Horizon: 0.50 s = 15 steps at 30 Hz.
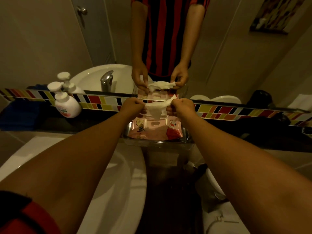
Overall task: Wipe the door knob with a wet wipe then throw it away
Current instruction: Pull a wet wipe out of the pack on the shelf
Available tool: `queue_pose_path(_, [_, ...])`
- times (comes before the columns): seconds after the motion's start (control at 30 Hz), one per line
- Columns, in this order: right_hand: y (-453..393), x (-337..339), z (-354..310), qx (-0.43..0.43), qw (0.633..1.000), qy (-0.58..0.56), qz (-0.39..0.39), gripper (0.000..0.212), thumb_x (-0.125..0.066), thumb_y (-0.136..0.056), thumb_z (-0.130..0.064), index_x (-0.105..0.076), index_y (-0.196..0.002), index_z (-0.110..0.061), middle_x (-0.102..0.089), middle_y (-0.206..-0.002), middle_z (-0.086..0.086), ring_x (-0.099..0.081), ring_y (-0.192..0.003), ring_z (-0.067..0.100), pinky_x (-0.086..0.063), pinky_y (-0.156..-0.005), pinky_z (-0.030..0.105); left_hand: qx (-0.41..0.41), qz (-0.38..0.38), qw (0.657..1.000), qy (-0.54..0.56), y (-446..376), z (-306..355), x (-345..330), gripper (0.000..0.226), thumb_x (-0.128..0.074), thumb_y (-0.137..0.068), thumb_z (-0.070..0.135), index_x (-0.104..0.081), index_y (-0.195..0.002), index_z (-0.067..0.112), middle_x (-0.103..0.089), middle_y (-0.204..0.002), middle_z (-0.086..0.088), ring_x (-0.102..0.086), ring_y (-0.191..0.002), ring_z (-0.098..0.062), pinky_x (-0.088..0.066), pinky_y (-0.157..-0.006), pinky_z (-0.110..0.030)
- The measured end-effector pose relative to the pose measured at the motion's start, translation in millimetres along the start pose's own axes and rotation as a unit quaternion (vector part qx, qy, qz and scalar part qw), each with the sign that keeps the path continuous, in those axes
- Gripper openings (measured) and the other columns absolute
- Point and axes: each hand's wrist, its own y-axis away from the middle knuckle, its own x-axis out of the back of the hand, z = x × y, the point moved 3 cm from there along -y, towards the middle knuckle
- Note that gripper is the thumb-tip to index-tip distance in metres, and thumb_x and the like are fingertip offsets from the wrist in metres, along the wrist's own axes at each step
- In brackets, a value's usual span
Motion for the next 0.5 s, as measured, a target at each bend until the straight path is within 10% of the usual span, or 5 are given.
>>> queue_pose_path(0.27, [32, 4, -23, -0.011, 0.996, -0.078, -0.047, 0.012, -0.053, -0.094, -0.01, -0.063, -0.088, -0.009, -0.071, -0.089, 0.015, -0.071, -0.083, 0.023, -0.059, -0.085, 0.038, 0.059, -0.059, 0.986, 0.143, 38, 21, 1, 0.023, -0.06, -0.091, 0.012, -0.054, -0.113, 0.015, -0.061, -0.105, -0.013, -0.068, -0.085, -0.027, -0.061, -0.072, -0.04])
queue_pose_path(0.5, [77, 17, -32, 0.006, 0.99, -0.105, -0.09, 0.009, -0.055, -0.093, -0.011, -0.064, -0.095, -0.008, -0.069, -0.098, 0.017, -0.067, -0.081, 0.022, -0.059, -0.071, 0.032, -0.021, -0.088, 0.995, 0.032, 91, 31, -2, 0.044, -0.072, -0.083, 0.019, -0.062, -0.125, 0.011, -0.068, -0.116, -0.009, -0.069, -0.097, -0.023, -0.056, -0.064, -0.022])
